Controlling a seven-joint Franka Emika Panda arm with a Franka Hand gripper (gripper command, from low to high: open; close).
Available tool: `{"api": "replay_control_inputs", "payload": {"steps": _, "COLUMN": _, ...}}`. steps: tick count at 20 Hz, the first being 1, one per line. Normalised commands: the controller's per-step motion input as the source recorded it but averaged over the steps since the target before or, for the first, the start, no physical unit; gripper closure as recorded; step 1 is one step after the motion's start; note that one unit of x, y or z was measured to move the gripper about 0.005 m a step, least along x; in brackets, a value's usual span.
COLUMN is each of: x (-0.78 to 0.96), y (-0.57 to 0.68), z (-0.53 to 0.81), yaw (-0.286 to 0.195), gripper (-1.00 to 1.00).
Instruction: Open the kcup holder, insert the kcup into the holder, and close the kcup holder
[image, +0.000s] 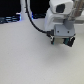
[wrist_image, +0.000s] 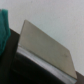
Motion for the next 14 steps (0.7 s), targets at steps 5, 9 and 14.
{"api": "replay_control_inputs", "payload": {"steps": 5, "x": -0.54, "y": 0.53, "z": 0.06, "yaw": 0.091, "gripper": -1.00}}
{"api": "replay_control_inputs", "payload": {"steps": 9, "x": -0.58, "y": 0.52, "z": 0.06, "yaw": 0.091, "gripper": -1.00}}
{"api": "replay_control_inputs", "payload": {"steps": 14, "x": -0.73, "y": 0.44, "z": 0.01, "yaw": 0.082, "gripper": -1.00}}
